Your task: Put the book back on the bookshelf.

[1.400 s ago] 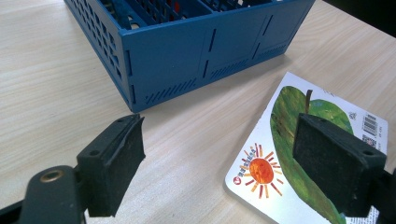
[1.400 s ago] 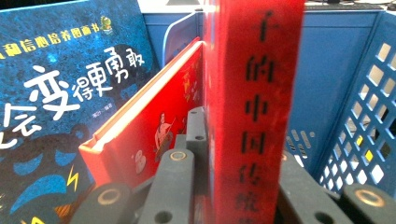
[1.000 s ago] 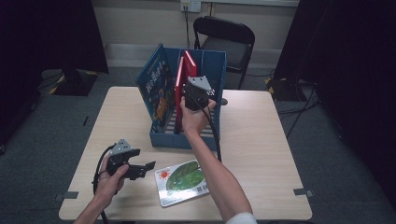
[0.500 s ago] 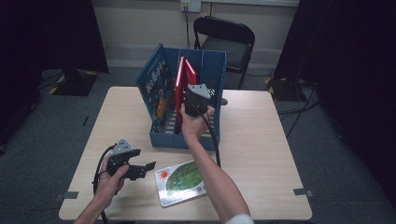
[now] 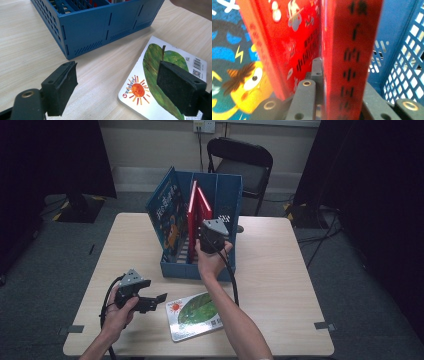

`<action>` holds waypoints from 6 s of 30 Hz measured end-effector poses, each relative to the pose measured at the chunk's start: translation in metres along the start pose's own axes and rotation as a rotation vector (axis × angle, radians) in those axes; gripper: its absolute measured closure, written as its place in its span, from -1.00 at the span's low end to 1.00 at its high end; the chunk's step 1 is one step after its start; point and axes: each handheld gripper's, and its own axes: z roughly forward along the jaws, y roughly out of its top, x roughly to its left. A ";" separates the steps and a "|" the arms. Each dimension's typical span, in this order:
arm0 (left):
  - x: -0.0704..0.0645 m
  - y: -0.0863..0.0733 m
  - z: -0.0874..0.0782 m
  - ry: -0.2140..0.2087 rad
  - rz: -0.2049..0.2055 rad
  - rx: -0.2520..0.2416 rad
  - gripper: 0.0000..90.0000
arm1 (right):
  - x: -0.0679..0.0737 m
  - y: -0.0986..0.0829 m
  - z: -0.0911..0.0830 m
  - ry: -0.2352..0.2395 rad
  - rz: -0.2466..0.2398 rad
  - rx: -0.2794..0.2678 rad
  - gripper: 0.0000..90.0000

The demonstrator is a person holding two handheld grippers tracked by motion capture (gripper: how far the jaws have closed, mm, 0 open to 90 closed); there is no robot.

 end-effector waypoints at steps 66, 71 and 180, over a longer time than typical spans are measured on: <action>-0.002 0.001 0.003 -0.007 0.002 0.011 -0.63 | -0.006 -0.062 -0.045 0.074 -0.024 0.022 0.75; -0.003 0.001 0.003 -0.009 0.000 0.007 -0.63 | 0.002 -0.059 -0.043 0.105 -0.085 0.046 0.66; -0.001 -0.001 0.004 -0.015 -0.007 0.019 -0.62 | 0.002 -0.044 -0.022 0.228 -0.129 0.140 0.41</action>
